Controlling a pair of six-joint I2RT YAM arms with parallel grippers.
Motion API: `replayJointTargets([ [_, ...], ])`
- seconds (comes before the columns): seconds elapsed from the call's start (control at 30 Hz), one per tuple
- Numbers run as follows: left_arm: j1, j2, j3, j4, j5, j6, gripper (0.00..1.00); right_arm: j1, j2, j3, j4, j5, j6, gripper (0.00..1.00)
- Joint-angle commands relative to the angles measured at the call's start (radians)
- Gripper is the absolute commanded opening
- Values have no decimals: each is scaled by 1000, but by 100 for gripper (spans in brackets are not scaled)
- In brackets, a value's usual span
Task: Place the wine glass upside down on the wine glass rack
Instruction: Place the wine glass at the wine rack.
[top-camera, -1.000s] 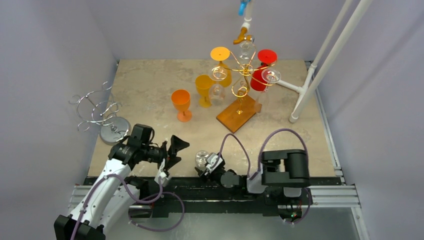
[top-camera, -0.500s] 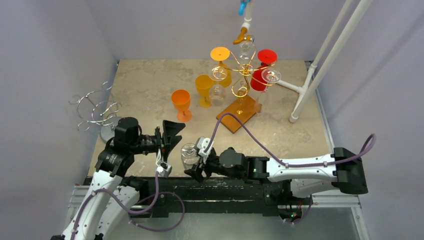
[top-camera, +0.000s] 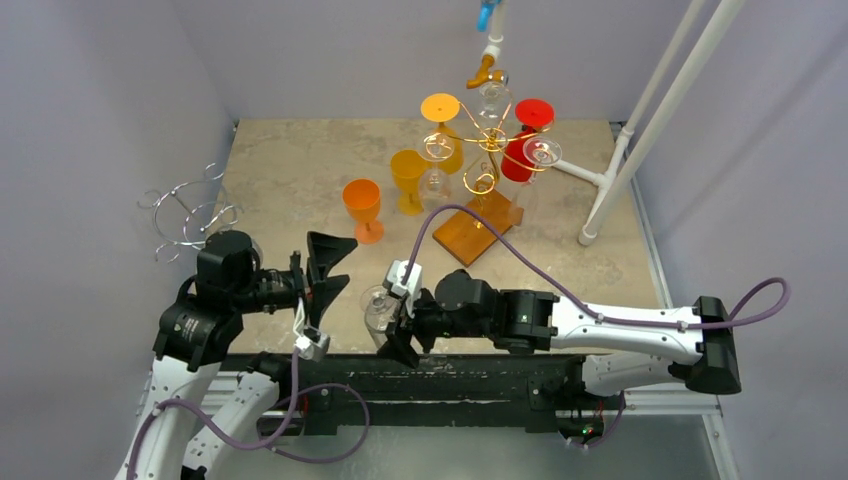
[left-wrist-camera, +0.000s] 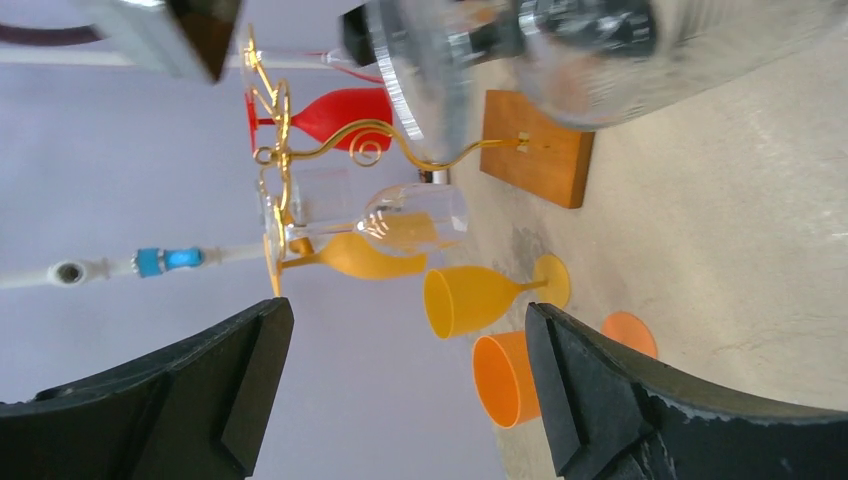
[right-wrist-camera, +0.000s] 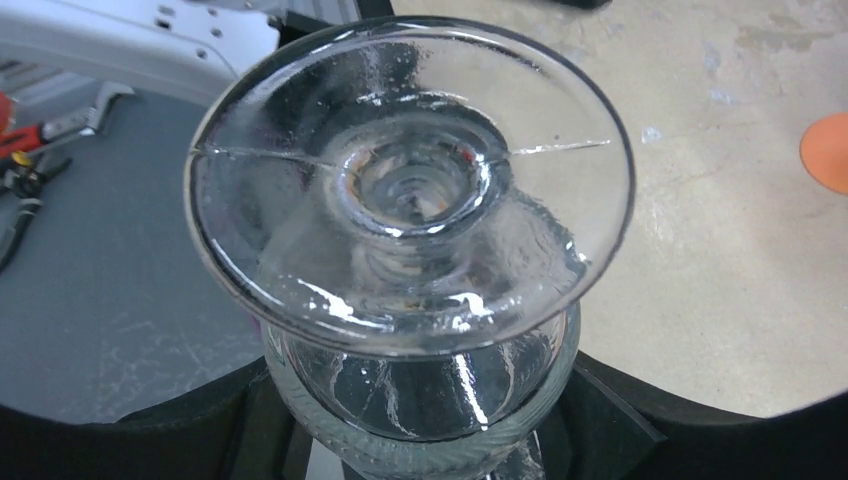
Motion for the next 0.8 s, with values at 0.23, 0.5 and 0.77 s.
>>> replayJointTargets([
  [0.23,-5,-69,40,-8,120,-104,82,-38,61,205,-11,-135,45,3],
  [0.5,-5,-62,105,-104,124,-55,70,-52,81,230,8,-150,57,1],
  [0.77,-5,-60,102,-195,139,43,68,-62,147,289,38,-182,91,0],
])
